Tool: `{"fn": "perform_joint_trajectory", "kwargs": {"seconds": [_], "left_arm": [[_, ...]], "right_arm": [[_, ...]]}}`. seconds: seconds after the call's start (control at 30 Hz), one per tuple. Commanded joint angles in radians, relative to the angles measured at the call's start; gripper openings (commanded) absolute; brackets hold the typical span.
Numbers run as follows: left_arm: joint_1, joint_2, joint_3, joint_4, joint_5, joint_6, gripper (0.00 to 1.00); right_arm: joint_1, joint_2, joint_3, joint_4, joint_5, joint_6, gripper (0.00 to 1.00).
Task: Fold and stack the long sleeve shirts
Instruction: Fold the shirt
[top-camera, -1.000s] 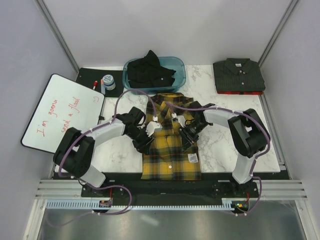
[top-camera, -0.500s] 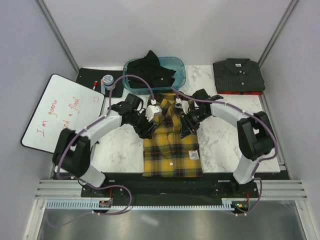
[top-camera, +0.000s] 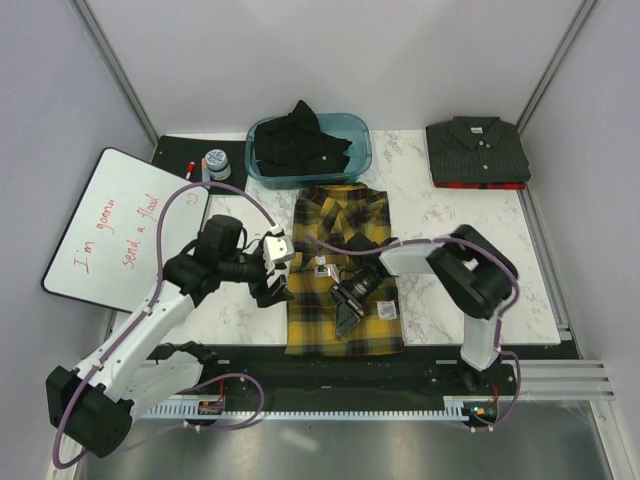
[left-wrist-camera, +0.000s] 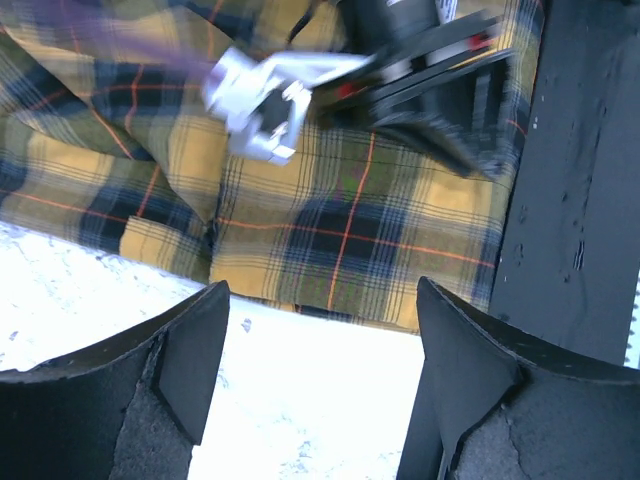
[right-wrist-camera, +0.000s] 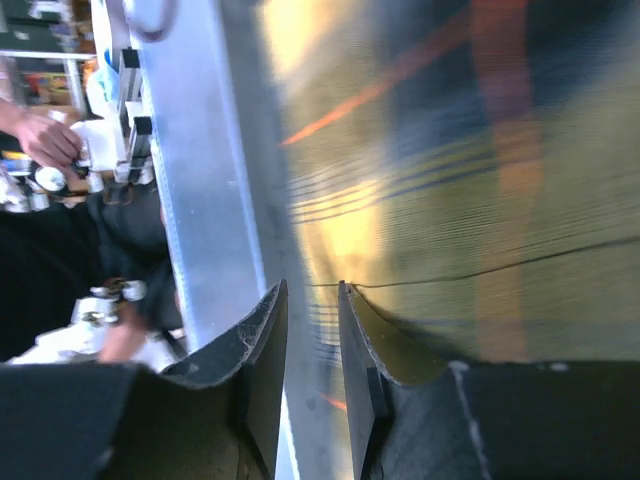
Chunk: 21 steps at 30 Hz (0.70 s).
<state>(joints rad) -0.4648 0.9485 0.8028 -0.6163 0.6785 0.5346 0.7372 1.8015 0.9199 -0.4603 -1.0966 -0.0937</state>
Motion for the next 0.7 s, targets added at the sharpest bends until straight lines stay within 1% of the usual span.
{"fn": "perform_joint_trajectory", "kwargs": {"seconds": [0.0,0.03,0.07,0.13,0.17,0.2,0.23,0.27,0.3,0.33,0.37,0.4,0.43,0.47,0.5,0.53,0.63,0.67], "left_arm": [[-0.034,-0.002,-0.016,-0.02,-0.022,0.094,0.81],[-0.05,-0.004,-0.028,-0.022,-0.043,0.128,0.8],[-0.102,-0.016,-0.036,-0.022,-0.071,0.145,0.79],[-0.185,-0.036,-0.085,0.007,-0.196,0.177,0.79],[-0.28,-0.048,-0.108,0.026,-0.247,0.177,0.79],[-0.326,-0.072,-0.131,0.055,-0.34,0.177,0.78],[-0.372,-0.08,-0.186,0.12,-0.396,0.168,0.78],[-0.471,-0.082,-0.21,0.162,-0.452,0.168,0.78],[-0.521,-0.073,-0.232,0.191,-0.55,0.171,0.78],[-0.569,-0.062,-0.264,0.252,-0.592,0.179,0.78],[-0.656,-0.051,-0.281,0.288,-0.635,0.182,0.78],[-0.696,-0.019,-0.296,0.315,-0.71,0.183,0.78],[-0.733,0.001,-0.313,0.34,-0.736,0.188,0.78],[-0.799,0.021,-0.321,0.392,-0.766,0.189,0.78],[-0.83,0.039,-0.327,0.417,-0.807,0.177,0.78],[-0.883,0.082,-0.323,0.437,-0.829,0.168,0.78],[-0.951,0.171,-0.306,0.5,-0.888,0.14,0.77],[-0.978,0.189,-0.303,0.539,-0.898,0.136,0.75]], "right_arm": [[-0.054,0.198,0.152,-0.008,0.013,-0.077,0.34],[-0.071,0.252,0.177,-0.006,0.029,-0.077,0.33],[-0.087,0.275,0.227,-0.017,0.049,-0.083,0.34],[-0.128,0.314,0.27,-0.037,0.049,-0.113,0.33],[-0.137,0.324,0.316,-0.061,0.05,-0.138,0.33],[-0.143,0.34,0.338,-0.122,0.05,-0.194,0.33],[-0.144,0.349,0.355,-0.152,0.047,-0.219,0.33],[-0.144,0.354,0.379,-0.193,0.044,-0.234,0.33],[-0.147,0.361,0.387,-0.207,0.041,-0.254,0.33],[-0.147,0.367,0.393,-0.221,0.047,-0.288,0.33],[-0.148,0.371,0.398,-0.235,0.05,-0.302,0.33],[-0.156,0.383,0.398,-0.239,0.049,-0.313,0.33],[-0.162,0.392,0.398,-0.239,0.049,-0.319,0.33],[-0.167,0.398,0.396,-0.247,0.043,-0.322,0.33],[-0.179,0.41,0.393,-0.247,0.037,-0.327,0.33],[-0.183,0.412,0.387,-0.245,0.035,-0.33,0.32],[-0.202,0.421,0.385,-0.245,0.029,-0.331,0.32],[-0.203,0.424,0.387,-0.247,0.029,-0.331,0.32]]}}
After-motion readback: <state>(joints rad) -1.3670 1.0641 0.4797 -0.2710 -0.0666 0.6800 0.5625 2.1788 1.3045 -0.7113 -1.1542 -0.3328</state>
